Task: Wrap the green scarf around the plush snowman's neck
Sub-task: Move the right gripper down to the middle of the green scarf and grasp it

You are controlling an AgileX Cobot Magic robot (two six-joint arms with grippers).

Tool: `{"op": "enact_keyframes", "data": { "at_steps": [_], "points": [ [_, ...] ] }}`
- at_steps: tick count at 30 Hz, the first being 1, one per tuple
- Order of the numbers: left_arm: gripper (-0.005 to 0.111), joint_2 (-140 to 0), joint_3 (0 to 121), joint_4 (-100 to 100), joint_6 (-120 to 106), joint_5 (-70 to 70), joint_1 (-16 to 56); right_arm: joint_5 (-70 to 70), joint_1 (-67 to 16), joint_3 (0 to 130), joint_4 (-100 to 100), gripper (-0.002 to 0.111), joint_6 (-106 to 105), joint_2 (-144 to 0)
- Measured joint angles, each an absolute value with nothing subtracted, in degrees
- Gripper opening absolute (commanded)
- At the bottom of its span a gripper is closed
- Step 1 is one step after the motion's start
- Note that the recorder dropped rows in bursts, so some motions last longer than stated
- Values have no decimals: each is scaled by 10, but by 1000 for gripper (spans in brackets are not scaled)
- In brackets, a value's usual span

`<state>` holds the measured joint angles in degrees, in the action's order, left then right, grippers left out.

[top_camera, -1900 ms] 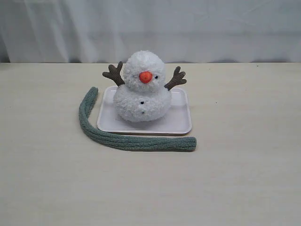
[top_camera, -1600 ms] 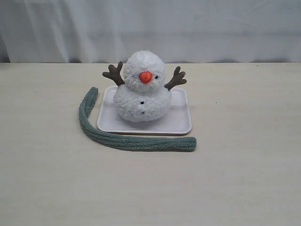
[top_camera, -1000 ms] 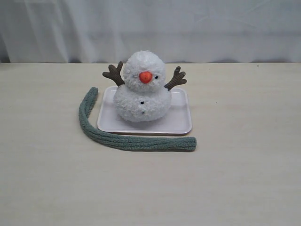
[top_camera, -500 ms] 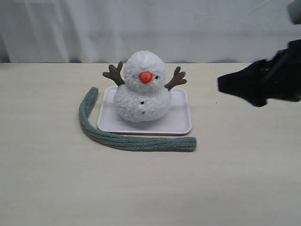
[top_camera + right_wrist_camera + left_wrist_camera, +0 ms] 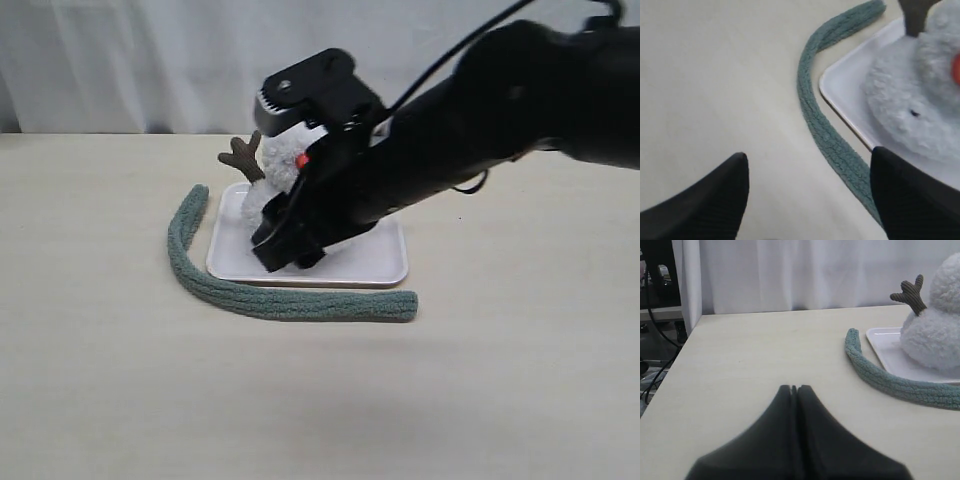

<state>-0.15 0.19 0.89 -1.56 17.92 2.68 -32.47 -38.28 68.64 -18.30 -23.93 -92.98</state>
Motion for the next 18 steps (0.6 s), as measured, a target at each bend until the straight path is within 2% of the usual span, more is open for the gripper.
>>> {"op": "enact_keyframes", "data": {
  "at_steps": [7,18],
  "points": [
    [0,-2,2,9,-16,179,27,-335,-423,773,-106,64,-244,-1064],
    [0,-2,2,9,-16,179,27,-291,-426,795,-27,64,-244,-1191]
  ]
}}
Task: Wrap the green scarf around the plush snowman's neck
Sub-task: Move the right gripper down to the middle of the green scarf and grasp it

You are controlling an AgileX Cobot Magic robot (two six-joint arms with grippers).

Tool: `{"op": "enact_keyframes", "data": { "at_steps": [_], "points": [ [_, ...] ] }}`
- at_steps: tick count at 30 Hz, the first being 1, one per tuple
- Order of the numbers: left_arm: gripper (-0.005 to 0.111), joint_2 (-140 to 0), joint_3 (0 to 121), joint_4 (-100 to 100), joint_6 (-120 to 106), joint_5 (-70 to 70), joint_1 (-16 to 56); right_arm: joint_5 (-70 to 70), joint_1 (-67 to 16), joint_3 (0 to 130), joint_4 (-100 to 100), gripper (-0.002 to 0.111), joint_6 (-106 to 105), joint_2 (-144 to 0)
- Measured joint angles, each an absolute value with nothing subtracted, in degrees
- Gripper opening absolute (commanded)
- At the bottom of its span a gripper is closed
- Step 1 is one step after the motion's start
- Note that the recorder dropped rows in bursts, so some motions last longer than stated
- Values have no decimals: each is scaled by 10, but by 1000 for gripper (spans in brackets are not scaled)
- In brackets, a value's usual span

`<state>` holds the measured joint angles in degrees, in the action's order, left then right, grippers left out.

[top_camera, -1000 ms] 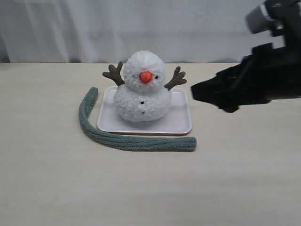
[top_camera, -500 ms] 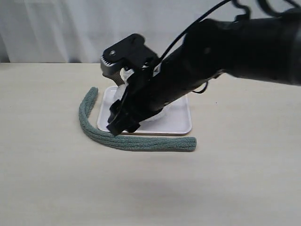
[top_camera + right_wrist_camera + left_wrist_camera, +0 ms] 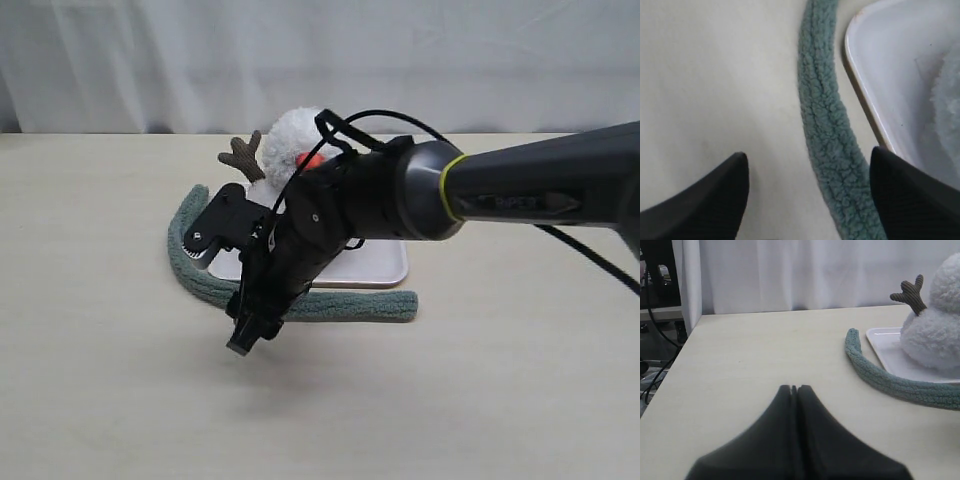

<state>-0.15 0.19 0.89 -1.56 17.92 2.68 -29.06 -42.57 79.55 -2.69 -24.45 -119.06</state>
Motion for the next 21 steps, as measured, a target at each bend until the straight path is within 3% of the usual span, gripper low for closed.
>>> {"op": "enact_keyframes", "data": {
  "at_steps": [14,17,21],
  "points": [
    [0,-2,2,9,-16,179,27,-181,-426,797,17,63,-246,-1251],
    [0,-2,2,9,-16,179,27,-171,-426,800,18,54,-246,-1257],
    [0,-2,2,9,-16,179,27,-166,-426,801,27,28,-246,-1260]
  ]
}}
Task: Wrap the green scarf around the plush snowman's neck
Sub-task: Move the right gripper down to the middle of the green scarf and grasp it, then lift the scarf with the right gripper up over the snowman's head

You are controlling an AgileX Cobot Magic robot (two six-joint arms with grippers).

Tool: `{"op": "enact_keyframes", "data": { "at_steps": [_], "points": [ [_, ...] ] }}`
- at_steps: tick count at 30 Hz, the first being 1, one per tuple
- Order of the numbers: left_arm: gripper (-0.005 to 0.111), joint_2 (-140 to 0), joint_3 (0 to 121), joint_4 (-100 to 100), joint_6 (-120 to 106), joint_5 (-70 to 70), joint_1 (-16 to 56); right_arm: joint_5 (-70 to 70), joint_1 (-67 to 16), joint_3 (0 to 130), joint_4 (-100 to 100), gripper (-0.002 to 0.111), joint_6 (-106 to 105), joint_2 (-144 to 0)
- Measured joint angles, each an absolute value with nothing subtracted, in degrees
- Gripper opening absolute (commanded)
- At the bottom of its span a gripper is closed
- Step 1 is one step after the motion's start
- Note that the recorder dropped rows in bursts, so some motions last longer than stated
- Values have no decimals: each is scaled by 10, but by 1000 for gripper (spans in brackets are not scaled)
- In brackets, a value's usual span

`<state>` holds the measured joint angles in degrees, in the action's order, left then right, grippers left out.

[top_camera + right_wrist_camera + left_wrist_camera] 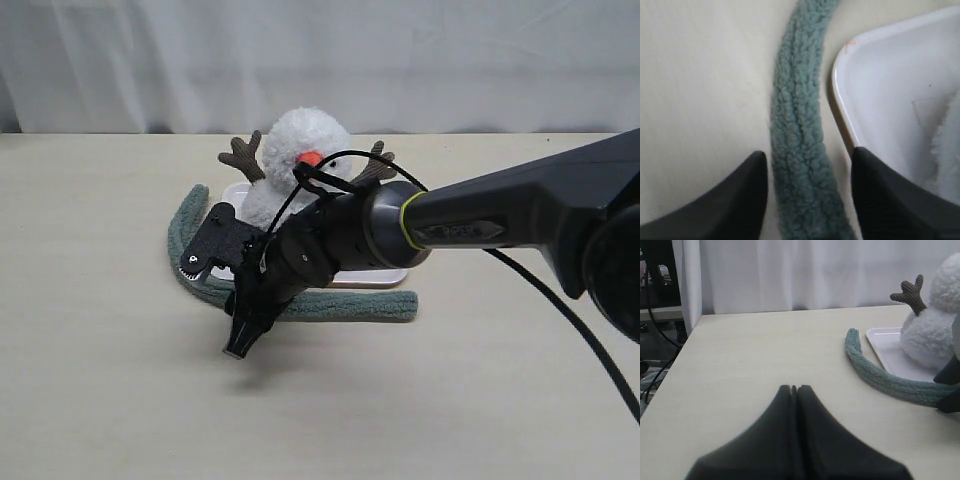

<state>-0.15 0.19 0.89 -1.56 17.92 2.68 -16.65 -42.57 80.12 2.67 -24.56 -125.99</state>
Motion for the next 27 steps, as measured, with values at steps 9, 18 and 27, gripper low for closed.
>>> {"op": "enact_keyframes", "data": {
  "at_steps": [9,18,27],
  "points": [
    [0,-2,2,9,-16,179,27,-190,-427,801,33,4,-266,-1258],
    [0,-2,2,9,-16,179,27,-260,-434,800,33,4,-269,-1176],
    [0,-2,2,9,-16,179,27,-284,-473,800,35,4,-270,-1030]
  ]
}}
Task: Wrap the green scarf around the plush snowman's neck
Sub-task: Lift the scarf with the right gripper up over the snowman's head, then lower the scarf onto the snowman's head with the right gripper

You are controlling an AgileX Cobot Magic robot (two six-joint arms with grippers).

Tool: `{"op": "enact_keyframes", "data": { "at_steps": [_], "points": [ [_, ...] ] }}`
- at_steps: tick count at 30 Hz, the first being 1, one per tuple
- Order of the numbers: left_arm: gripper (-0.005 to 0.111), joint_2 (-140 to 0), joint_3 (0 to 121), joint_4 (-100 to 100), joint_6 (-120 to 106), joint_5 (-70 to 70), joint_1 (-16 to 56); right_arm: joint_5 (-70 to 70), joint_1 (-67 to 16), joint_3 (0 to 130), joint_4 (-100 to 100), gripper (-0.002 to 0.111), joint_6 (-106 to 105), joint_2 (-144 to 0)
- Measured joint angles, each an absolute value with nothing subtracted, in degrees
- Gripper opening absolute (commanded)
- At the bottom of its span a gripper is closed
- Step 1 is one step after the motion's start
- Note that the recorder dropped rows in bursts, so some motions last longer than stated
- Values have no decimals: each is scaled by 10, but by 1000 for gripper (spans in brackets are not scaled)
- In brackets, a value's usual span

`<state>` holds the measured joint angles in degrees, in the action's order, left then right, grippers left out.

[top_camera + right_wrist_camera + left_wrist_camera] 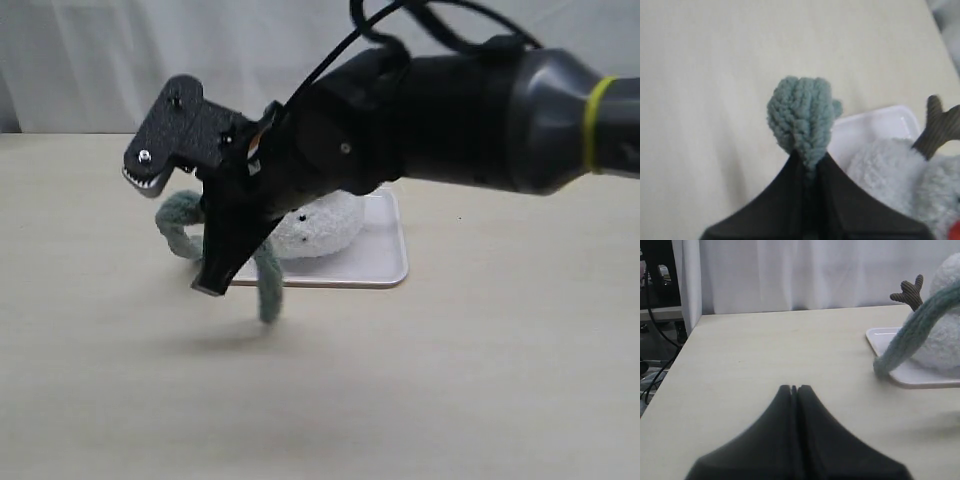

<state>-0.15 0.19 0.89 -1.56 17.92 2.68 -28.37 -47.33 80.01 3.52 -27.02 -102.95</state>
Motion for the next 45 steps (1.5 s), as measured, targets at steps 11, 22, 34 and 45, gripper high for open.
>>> {"op": "enact_keyframes", "data": {
  "at_steps": [11,22,34,45],
  "points": [
    [0,-2,2,9,-16,179,27,-355,-474,800,64,4,-246,-896],
    [0,-2,2,9,-16,179,27,-390,-470,800,332,4,-13,-867],
    [0,-2,2,9,-16,179,27,-305,-448,799,355,4,24,-938],
    [0,-2,2,9,-16,179,27,-250,-440,798,506,4,24,-1018]
  ]
}}
